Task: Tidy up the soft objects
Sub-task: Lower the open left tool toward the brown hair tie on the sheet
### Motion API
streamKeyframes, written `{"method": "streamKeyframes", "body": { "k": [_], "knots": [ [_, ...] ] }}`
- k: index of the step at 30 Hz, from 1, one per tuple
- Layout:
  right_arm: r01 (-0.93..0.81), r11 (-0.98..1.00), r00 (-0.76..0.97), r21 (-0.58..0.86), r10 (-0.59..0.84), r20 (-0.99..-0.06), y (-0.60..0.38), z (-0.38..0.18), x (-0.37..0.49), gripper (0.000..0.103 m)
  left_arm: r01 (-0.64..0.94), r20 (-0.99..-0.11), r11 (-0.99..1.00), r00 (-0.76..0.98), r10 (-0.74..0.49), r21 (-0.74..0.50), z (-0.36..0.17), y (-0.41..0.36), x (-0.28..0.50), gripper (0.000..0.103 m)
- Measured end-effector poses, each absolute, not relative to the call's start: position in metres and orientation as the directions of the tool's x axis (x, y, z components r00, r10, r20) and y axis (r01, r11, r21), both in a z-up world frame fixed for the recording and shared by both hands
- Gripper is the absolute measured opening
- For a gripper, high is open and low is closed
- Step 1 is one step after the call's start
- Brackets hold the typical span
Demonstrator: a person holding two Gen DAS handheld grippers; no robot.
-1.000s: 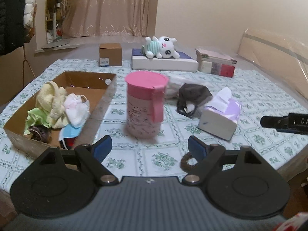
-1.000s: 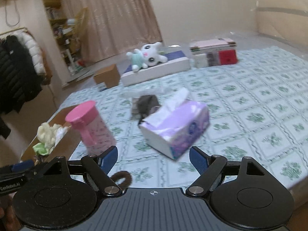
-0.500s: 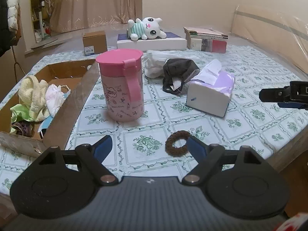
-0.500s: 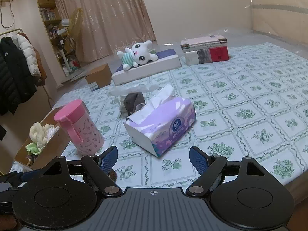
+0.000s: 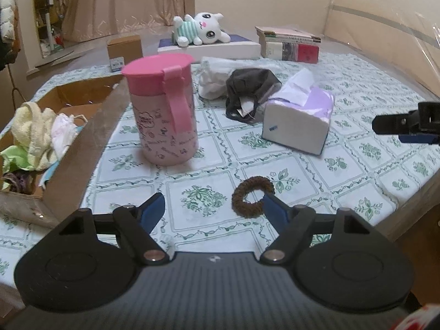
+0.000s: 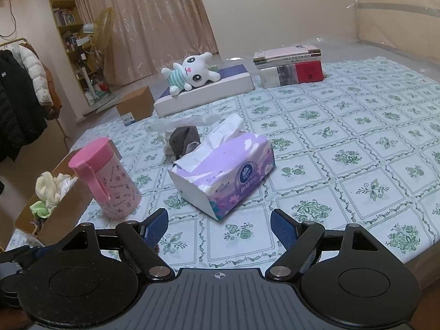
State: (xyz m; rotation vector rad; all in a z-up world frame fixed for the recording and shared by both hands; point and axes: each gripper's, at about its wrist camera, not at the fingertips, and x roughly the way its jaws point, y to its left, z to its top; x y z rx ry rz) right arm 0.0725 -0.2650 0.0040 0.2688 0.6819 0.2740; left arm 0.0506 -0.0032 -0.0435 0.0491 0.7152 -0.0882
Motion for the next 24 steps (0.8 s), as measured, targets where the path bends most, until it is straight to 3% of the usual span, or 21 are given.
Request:
{"method": "streamKeyframes", "body": {
  "k": [11,16,21,24],
  "knots": [
    [-0.132,0.934,0.728,0.332,0.319,-0.607,-0.273,-0.014,0.088,0.081,0.206,-0.701,0.978,0.703,-0.118,0.041,-0.075,-0.029,0.084,0.074],
    [-0.118,0.936,0.720,0.332,0.311,-0.620,-0.276,-0.020,0.094,0.081,0.237,-0.712,0.970,0.691,-0.126,0.059,-0.083,-0.038,0.096,0.065],
    [-0.116,0.935,0.715,0.335,0.313,-0.626,-0.278,-0.024,0.099,0.081,0.257,-0.721,0.964,0.681,-0.126,0.074,-0.089,-0.042,0.102,0.050],
    [-0.118,0.935,0.713,0.335,0.315,-0.627,-0.278,-0.024,0.100,0.081,0.259,-0.721,0.963,0.681,-0.130,0.071,-0.089,-0.042,0.103,0.049]
  ]
}}
